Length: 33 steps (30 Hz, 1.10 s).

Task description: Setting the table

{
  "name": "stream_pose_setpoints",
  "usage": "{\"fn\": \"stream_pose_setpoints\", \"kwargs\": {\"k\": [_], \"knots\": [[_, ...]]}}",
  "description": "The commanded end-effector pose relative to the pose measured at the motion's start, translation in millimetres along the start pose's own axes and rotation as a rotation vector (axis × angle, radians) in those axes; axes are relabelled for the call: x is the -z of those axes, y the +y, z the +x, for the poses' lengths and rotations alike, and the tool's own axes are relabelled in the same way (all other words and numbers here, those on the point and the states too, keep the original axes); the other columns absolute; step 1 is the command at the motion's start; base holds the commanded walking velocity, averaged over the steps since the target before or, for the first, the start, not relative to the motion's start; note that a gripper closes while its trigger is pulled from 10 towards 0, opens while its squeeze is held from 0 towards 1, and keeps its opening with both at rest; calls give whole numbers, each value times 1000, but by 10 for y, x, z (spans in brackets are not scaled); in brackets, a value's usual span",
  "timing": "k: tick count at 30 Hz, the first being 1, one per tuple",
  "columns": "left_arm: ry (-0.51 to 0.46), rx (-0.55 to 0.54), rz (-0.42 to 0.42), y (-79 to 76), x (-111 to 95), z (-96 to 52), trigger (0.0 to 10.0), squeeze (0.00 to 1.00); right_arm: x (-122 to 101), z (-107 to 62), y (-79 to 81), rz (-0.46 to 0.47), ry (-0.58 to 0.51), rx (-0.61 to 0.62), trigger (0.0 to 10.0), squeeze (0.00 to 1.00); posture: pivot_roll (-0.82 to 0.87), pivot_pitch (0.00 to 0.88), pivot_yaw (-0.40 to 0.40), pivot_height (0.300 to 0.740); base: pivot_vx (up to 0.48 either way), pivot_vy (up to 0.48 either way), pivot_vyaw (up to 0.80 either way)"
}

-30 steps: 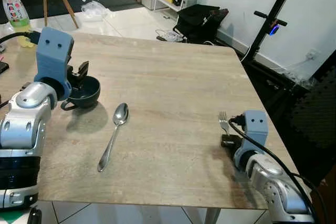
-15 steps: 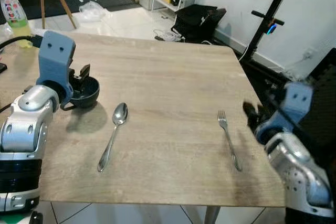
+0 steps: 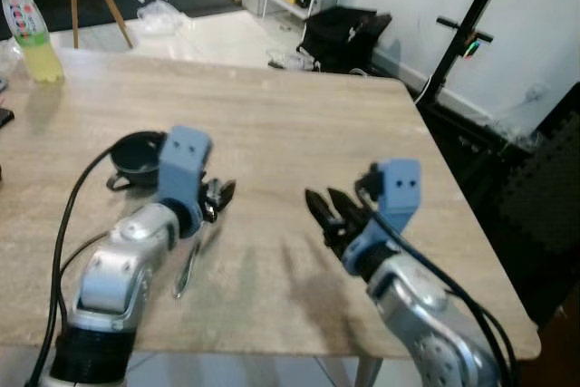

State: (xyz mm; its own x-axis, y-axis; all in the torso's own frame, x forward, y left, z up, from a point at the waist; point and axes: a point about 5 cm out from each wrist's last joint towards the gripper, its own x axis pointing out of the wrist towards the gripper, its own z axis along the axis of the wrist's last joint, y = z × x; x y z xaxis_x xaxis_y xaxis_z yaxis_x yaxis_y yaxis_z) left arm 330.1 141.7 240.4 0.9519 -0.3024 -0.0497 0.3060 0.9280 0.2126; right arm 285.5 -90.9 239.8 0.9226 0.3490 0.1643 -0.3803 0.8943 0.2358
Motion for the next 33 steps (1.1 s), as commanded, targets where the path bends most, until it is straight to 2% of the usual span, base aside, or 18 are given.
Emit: {"fn": "stream_pose_setpoints", "kwargs": {"k": [1,7,8,11,13,14,15,16,17,19,20,21,22,23,28,30,31,33], "knots": [[-14,5,22,-78,-1,-20,10000,1000,43,-16,-57,-2,14,27,10000,0,97,175,4,740,0,0,0],[35,-60,-24,-122,119,-137,10000,1000,45,-31,-141,-21,21,54,10000,0,101,168,2,740,0,0,0],[39,-54,-33,-131,119,-145,10000,0,57,-34,-162,-23,24,61,10000,0,107,168,1,740,0,0,0],[41,-53,-36,-134,118,-150,10000,0,68,-35,-178,-24,27,66,10000,0,110,167,0,740,0,0,0],[24,-111,-21,13,29,-172,10000,0,80,-29,-190,-32,28,67,10000,0,112,171,-1,740,0,0,0],[7,-156,9,111,-22,-189,10000,0,79,-25,-194,-35,26,67,10000,0,112,171,-1,740,0,0,0],[-30,-220,142,302,-123,-246,10000,0,72,-19,-226,-42,23,74,10000,0,112,171,-1,740,0,0,0],[-30,-220,142,302,-123,-246,10000,0,72,-19,-226,-42,23,74,10000,0,112,171,-1,740,0,0,0],[-37,-231,236,386,-157,-290,10000,0,67,-20,-251,-46,21,82,10000,0,113,176,3,740,0,0,0],[-29,-217,278,455,-173,-332,10000,0,61,-22,-277,-49,19,91,10000,0,113,176,3,740,0,0,0],[-2,-198,285,609,-197,-402,10000,0,52,-28,-328,-55,17,107,10000,0,113,176,3,740,0,0,0],[16,-186,278,708,-219,-458,10000,0,46,-32,-362,-59,15,118,10000,0,113,176,3,740,0,0,0],[16,-186,278,708,-219,-458,10000,0,46,-32,-362,-59,15,118,10000,0,113,176,3,740,0,0,0],[34,-175,228,805,-244,-519,10000,0,37,-35,-390,-62,13,126,10000,0,131,182,6,740,0,0,0],[23,-190,162,941,-332,-668,10000,0,25,-38,-425,-67,10,133,10000,0,144,182,5,740,0,0,0],[18,-235,45,1026,-310,-836,10000,0,35,-22,-445,-66,13,133,10000,0,161,186,0,740,0,0,0],[18,-235,45,1026,-310,-836,10000,0,35,-22,-445,-66,13,133,10000,0,161,186,0,740,0,0,0],[52,-241,-72,1137,-158,-960,10000,0,60,15,-439,-60,20,120,10000,0,203,189,-29,740,0,0,0]]}}
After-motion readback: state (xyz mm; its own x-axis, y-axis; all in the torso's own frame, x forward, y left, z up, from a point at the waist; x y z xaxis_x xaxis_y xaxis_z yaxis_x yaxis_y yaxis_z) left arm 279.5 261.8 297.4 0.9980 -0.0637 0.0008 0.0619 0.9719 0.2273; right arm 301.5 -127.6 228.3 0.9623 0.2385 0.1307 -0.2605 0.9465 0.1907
